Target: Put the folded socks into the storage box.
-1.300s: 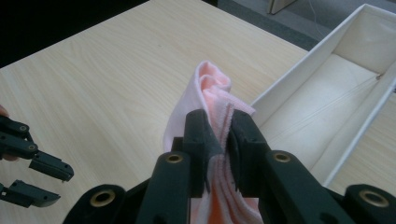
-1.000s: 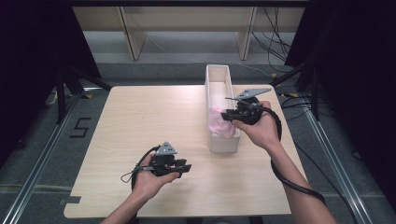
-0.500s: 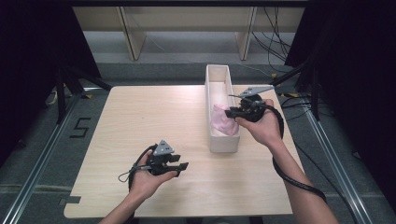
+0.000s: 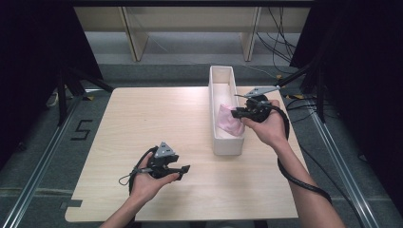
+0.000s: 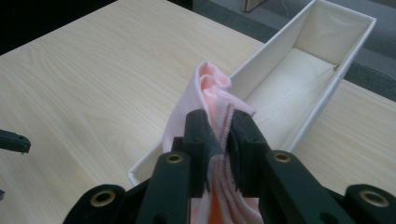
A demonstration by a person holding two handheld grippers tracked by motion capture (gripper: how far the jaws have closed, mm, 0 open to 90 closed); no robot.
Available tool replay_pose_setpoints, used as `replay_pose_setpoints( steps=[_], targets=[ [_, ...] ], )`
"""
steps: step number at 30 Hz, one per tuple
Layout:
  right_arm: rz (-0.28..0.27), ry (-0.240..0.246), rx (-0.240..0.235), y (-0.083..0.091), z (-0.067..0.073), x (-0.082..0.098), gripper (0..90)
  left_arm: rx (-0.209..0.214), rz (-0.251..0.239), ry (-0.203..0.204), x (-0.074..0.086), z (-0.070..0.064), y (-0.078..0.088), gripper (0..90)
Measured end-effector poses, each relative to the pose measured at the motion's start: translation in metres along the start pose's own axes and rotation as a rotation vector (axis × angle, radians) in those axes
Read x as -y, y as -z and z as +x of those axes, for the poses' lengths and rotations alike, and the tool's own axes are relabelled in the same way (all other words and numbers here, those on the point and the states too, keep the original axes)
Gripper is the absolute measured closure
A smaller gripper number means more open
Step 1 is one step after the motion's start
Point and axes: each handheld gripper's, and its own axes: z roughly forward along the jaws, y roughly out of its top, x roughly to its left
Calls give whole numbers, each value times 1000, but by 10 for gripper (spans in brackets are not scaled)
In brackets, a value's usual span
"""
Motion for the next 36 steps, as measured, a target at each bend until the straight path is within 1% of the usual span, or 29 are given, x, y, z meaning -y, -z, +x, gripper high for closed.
replay_pose_setpoints(
  steps=[1, 4, 6, 7, 9, 10, 11, 12, 14, 15, 17, 19, 20, 21, 22, 23, 24, 26, 27, 28, 29, 30, 31, 32, 33, 34, 35, 36],
  targets=[
    [17, -1, -6, 0, 0, 0, 782, 6, 0, 0, 0, 0, 0, 396],
    [17, 3, -2, -2, 0, 0, 782, 6, 1, -1, 0, 0, 0, 396],
    [14, 14, -3, -3, -1, 0, 782, 5, 2, -3, 1, 0, 0, 396],
    [14, 4, -6, -4, -1, 0, 782, 5, 2, -4, 1, 0, 0, 397],
    [18, 7, 3, -4, -1, 0, 782, 3, 1, -2, 1, 1, 0, 397],
    [21, 9, -1, -4, -1, 0, 782, -2, -1, 0, 1, 1, 0, 396],
    [23, 10, 3, -4, -1, 0, 782, 2, -3, 2, 2, 1, 0, 396],
    [9, 16, -1, -6, -1, 0, 782, 0, -5, 5, 2, 1, 0, 396],
    [14, 10, -5, -7, -1, 0, 782, -4, -6, 1, 2, 2, 1, 397],
    [26, 7, 7, -6, -1, 0, 782, -4, -5, 0, 2, 2, 1, 396],
    [24, 6, 15, -6, -1, 0, 782, -5, -8, 4, 2, 2, 0, 396],
    [33, 3, 3, -8, -1, 0, 783, -5, -2, -1, 2, 3, 0, 396],
    [34, 14, 10, -8, -2, 0, 782, -4, -1, -1, 2, 3, 0, 396],
    [39, 6, 10, -9, -1, 0, 782, -9, -3, 3, 2, 2, 0, 396],
    [38, 18, 10, -10, -2, 1, 783, -8, -1, 3, 3, 2, 0, 396],
    [29, 9, 12, -11, -1, 1, 782, -7, -1, 3, 3, 2, 0, 396],
    [38, 20, 12, -11, -2, 1, 782, -7, -1, 4, 3, 2, 0, 396],
    [48, 3, 3, -12, -1, 1, 782, -6, 0, 5, 3, 2, 0, 396],
    [50, 6, 12, -13, -1, 1, 782, 0, 0, 3, 2, 3, -1, 396],
    [52, 13, 9, -13, -2, 1, 782, -1, -1, 3, 2, 3, -1, 396],
    [50, 19, 9, -14, -2, 1, 782, 0, 1, 2, 2, 3, -1, 396],
    [50, 8, 11, -15, -2, 1, 782, 0, 2, 1, 2, 3, -1, 396],
    [51, 13, 9, -16, -2, 1, 782, 1, 2, 0, 2, 3, -1, 396],
    [50, 17, 18, -16, -2, 1, 782, -1, 2, 0, 2, 4, 0, 396],
    [37, 19, 15, -18, -2, 2, 782, -2, 2, 2, 2, 4, 0, 396],
    [52, 29, 8, -18, -4, 2, 782, -7, 0, 5, 2, 3, 0, 396],
    [59, 18, 16, -18, -2, 2, 782, -7, -1, 5, 2, 4, 0, 396],
    [64, 17, 14, -20, -2, 3, 782, -8, -6, 12, 3, 3, -1, 396]
  ],
)
